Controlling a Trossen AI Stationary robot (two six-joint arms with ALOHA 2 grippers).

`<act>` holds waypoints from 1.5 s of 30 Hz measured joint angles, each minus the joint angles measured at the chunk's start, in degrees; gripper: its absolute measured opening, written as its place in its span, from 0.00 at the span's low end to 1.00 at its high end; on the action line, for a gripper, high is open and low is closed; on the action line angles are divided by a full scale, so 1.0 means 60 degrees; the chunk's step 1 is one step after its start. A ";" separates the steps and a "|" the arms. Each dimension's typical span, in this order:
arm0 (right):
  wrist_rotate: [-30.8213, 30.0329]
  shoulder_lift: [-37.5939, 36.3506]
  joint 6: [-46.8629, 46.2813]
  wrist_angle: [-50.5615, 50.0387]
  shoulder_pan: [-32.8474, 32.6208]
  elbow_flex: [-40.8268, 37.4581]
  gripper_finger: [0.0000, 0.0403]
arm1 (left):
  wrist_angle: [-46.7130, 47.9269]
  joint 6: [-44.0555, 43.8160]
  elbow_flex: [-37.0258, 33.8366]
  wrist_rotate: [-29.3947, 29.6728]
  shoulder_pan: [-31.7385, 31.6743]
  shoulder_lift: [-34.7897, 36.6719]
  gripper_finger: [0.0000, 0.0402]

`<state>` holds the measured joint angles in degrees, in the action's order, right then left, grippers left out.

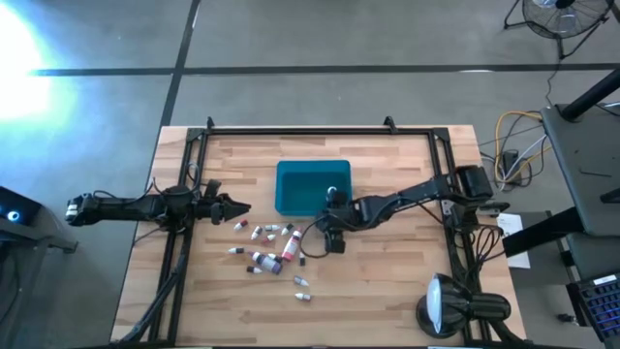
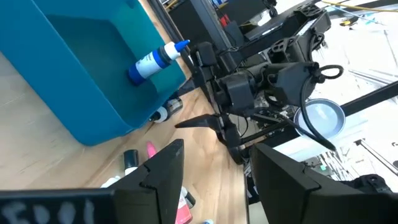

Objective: Pick & Place food coloring
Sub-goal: Put the large black food coloring bottle into the bin

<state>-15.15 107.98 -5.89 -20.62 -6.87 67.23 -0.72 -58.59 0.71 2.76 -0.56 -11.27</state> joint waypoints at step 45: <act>0.0179 0.0693 -0.0264 -0.1711 -0.0543 0.0480 0.55 | 0.0053 0.0186 -0.0004 -0.0066 0.0000 -0.0447 0.40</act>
<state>-14.08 112.14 -7.47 -30.89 -10.13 70.11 -0.40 -57.47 0.69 2.37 -0.56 -13.95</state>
